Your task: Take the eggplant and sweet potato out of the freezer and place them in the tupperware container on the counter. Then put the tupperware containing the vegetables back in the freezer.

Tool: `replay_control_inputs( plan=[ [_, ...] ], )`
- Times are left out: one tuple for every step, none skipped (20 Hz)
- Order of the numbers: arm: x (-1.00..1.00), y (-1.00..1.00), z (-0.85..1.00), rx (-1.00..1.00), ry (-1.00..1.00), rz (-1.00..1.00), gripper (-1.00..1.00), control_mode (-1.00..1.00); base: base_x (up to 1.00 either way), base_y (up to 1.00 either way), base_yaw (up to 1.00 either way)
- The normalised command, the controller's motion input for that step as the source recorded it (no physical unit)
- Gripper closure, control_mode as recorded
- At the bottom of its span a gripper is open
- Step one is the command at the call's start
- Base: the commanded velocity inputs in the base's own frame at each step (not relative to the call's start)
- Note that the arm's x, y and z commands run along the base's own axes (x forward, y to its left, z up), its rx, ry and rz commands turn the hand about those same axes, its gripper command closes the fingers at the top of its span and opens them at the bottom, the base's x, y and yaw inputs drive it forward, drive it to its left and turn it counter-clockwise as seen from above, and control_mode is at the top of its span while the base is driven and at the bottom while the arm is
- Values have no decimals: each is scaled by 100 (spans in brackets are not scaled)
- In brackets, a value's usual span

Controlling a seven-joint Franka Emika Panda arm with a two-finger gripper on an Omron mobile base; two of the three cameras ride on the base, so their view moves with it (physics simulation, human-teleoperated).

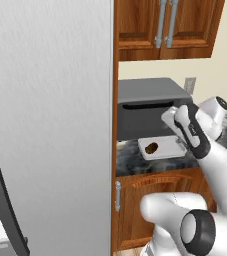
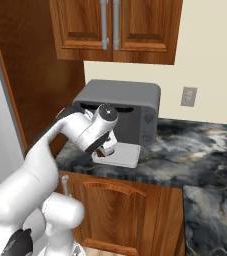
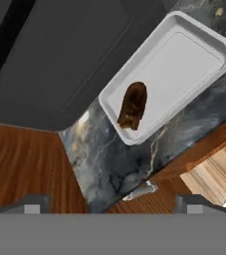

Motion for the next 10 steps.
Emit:
replay_control_inputs(
  plan=[
    [-100, 9, 100, -36, -13, 15, -100, -100, 0, 0, 0],
    [-100, 6, 100, -38, -13, 14, -100, -100, 0, 0, 0],
    [-100, 0, 100, -37, -10, 12, -100, -100, 0, 0, 0],
    [-100, 2, 100, -35, -9, 13, -100, -100, 0, 0, 0],
    [-96, 3, 100, -31, -2, 13, -100, -100, 0, 0, 0],
    [-87, 11, 100, -28, 0, 14, -100, -100, 0, 0, 0],
    [-84, 20, 100, -27, 0, 15, -100, -100, 0, 0, 0],
    [-80, 20, 100, -24, 0, 17, -100, -100, 0, 0, 0],
    [-81, 26, 100, -22, 0, 18, -100, -100, 0, 0, 0],
    [-81, 30, 100, -18, 0, 18, -100, -100, 0, 0, 0]
  ],
)
